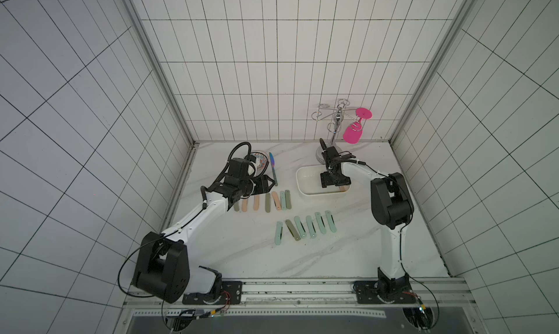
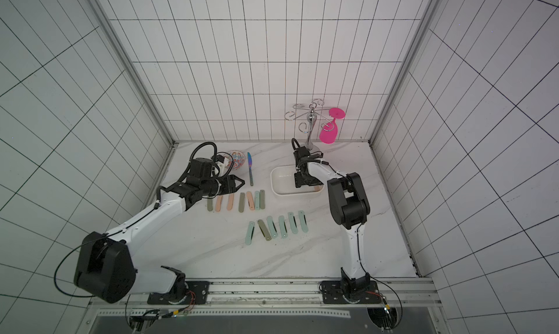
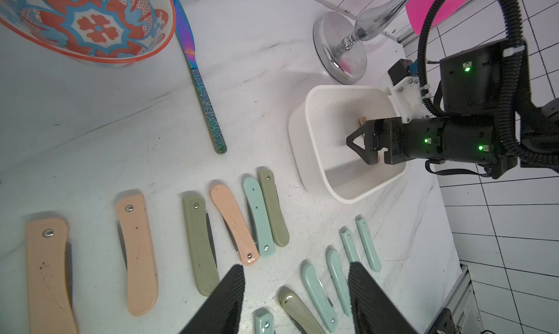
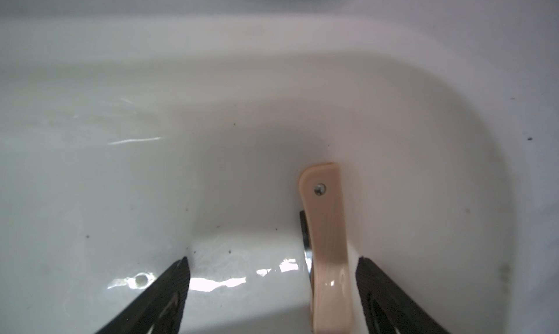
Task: Take the fruit knife out of the storage box
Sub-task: Pick up the fruit knife from the storage box.
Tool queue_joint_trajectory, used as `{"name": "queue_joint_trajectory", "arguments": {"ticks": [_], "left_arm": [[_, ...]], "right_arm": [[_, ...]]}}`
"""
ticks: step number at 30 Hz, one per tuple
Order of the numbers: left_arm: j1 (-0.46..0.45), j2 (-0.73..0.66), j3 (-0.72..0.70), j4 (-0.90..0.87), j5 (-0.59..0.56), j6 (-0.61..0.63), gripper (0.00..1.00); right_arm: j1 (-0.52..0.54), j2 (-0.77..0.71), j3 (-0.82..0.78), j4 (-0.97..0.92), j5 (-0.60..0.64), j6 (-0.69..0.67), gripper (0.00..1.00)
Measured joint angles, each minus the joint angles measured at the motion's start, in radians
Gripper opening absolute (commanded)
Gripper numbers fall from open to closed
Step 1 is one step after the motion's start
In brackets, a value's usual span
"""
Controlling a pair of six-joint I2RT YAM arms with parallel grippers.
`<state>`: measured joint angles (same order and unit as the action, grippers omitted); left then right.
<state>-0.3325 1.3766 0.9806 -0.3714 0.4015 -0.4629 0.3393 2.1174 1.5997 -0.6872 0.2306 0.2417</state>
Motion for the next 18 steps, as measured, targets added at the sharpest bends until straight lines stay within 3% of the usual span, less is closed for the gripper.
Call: {"name": "queue_joint_trajectory", "arguments": {"ticks": [9,18], "left_arm": [[0.0,0.003,0.0,0.0,0.001,0.0,0.58],[0.0,0.009,0.0,0.0,0.004,0.0,0.58]], "right_arm": [[-0.006,0.016,0.0,0.027,-0.031,0.008,0.86],[-0.019,0.016,-0.003,0.043,-0.136,0.032,0.66]]}}
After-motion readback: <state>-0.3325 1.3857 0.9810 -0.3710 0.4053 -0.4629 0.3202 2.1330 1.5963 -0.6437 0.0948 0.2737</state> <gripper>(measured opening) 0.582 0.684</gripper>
